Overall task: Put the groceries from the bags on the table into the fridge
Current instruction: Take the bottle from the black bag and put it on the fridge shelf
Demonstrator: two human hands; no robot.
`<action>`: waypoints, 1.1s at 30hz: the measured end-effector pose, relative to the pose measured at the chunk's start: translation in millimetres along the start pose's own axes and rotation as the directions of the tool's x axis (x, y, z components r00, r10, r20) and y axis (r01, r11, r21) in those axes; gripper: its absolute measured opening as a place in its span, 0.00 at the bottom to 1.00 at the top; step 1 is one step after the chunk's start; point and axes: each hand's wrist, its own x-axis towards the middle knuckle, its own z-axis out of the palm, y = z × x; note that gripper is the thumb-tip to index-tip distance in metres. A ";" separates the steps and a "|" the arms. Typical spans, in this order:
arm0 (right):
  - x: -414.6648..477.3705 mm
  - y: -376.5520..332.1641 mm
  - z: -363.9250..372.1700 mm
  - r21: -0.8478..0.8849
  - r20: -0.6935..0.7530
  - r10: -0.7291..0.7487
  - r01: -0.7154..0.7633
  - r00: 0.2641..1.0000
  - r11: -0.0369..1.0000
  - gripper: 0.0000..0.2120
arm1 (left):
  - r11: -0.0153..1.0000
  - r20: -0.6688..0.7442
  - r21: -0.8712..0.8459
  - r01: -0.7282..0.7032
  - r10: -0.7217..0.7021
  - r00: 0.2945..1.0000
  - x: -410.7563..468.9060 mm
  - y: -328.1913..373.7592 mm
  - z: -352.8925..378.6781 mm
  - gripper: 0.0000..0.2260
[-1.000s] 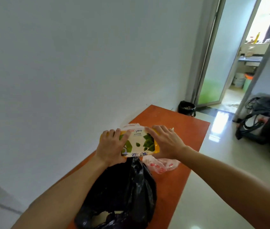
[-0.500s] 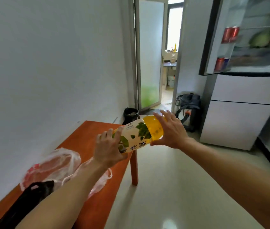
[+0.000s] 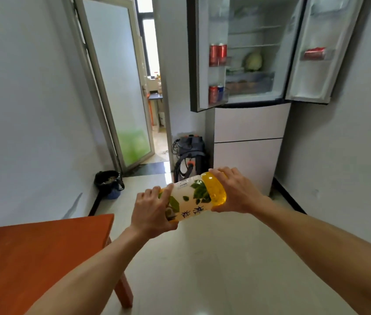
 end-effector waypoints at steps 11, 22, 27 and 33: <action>98.4 174.1 11.9 -0.150 -0.032 0.198 -0.201 0.980 0.968 0.49 | 0.967 0.044 -0.147 -0.208 0.217 0.975 254.1 14.8 103.3 0.46; 177.6 383.8 35.2 -0.252 -0.005 0.181 -0.177 0.983 0.951 0.48 | 0.895 0.059 -0.386 -0.223 0.266 0.962 471.5 93.5 224.1 0.48; 233.1 489.5 31.4 -0.305 0.010 0.103 -0.095 0.995 0.948 0.47 | 0.847 0.077 -0.510 -0.151 0.219 0.973 579.4 131.4 261.2 0.47; 294.0 588.4 30.4 -0.289 -0.014 0.066 -0.067 0.998 0.955 0.47 | 0.770 0.058 -0.624 -0.132 0.214 0.975 685.9 150.4 295.1 0.46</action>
